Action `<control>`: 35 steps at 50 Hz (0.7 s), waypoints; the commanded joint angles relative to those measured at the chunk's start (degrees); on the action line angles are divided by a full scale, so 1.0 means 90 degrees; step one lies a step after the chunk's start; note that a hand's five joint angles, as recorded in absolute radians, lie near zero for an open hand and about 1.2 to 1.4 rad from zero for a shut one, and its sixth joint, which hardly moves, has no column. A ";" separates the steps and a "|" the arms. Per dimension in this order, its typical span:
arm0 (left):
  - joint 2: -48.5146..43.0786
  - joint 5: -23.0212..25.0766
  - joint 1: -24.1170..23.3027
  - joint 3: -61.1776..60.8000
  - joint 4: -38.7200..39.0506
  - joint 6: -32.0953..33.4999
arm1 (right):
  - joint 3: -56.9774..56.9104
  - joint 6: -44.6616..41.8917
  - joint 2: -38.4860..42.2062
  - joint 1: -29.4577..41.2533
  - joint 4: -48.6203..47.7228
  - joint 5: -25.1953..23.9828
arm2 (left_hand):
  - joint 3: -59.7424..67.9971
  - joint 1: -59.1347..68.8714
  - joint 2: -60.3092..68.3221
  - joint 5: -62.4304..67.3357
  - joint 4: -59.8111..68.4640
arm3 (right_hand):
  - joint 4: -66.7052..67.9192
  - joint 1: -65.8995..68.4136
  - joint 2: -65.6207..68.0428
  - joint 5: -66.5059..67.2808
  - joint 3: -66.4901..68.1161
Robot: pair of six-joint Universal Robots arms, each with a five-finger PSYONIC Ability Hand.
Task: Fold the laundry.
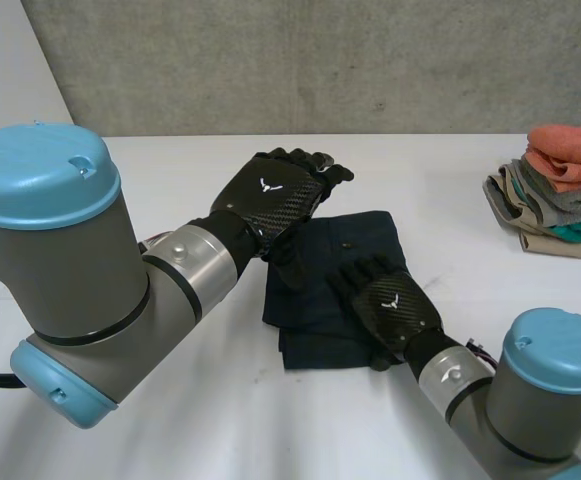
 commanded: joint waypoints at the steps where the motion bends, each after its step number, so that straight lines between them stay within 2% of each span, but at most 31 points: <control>1: -0.0014 -0.0018 -0.0020 0.0021 0.0019 0.0007 | -0.0388 -0.0004 0.0459 -0.0001 -0.0441 0.0265 | -0.0160 0.0077 0.0012 -0.0217 -0.0105 | 0.0473 0.0829 0.0841 0.0485 0.0483; 4: -0.0024 -0.0018 -0.0020 0.0021 0.0020 0.0007 | -0.0563 -0.0014 0.0576 0.0009 -0.0451 0.0343 | -0.0160 0.0077 0.0012 -0.0217 -0.0105 | 0.1162 0.1519 0.1530 0.1174 0.1172; 12: -0.0033 -0.0018 -0.0020 0.0021 0.0039 0.0007 | -0.1071 -0.0004 0.0957 0.0018 -0.0461 0.0412 | -0.0160 0.0077 0.0012 -0.0217 -0.0105 | 0.1688 0.2044 0.2055 0.1699 0.1697; 18: -0.0034 -0.0018 -0.0030 0.0021 0.0039 0.0007 | -0.1413 0.0035 0.1055 0.0018 -0.0461 0.0441 | -0.0160 0.0077 0.0012 -0.0217 -0.0105 | 0.3182 0.3538 0.3549 0.3193 0.3191; 21: -0.0024 -0.0028 -0.0030 0.0021 0.0049 0.0007 | -0.1686 0.0054 0.1143 0.0018 -0.0451 0.0568 | -0.0160 0.0077 0.0012 -0.0217 -0.0105 | 0.4581 0.4938 0.4949 0.4593 0.4591; 22: -0.0024 -0.0018 -0.0030 0.0021 0.0049 -0.0003 | -0.1851 0.0103 0.1201 0.0018 -0.0451 0.0607 | -0.0160 0.0077 0.0012 -0.0217 -0.0105 | 0.6029 0.6385 0.6397 0.6041 0.6039; 24: -0.0033 -0.0018 -0.0030 0.0021 0.0049 -0.0003 | -0.2009 0.0123 0.1289 0.0018 -0.0432 0.0627 | -0.0160 0.0077 0.0012 -0.0217 -0.0105 | 0.7489 0.7845 0.7857 0.7501 0.7499; 29: -0.0024 -0.0018 -0.0010 0.0060 0.0049 -0.0042 | -0.2536 0.0123 0.1456 -0.0030 -0.0344 0.0685 | -0.0160 0.0077 0.0012 -0.0217 -0.0105 | 0.7495 0.7851 0.7862 0.7507 0.7504; 35: 0.0035 0.0011 -0.0049 0.0148 0.0185 -0.0042 | -0.3395 0.0132 0.1124 -0.0069 -0.0354 0.0822 | -0.0179 0.0058 -0.0006 -0.0235 -0.0124 | 0.7495 0.7851 0.7862 0.7507 0.7504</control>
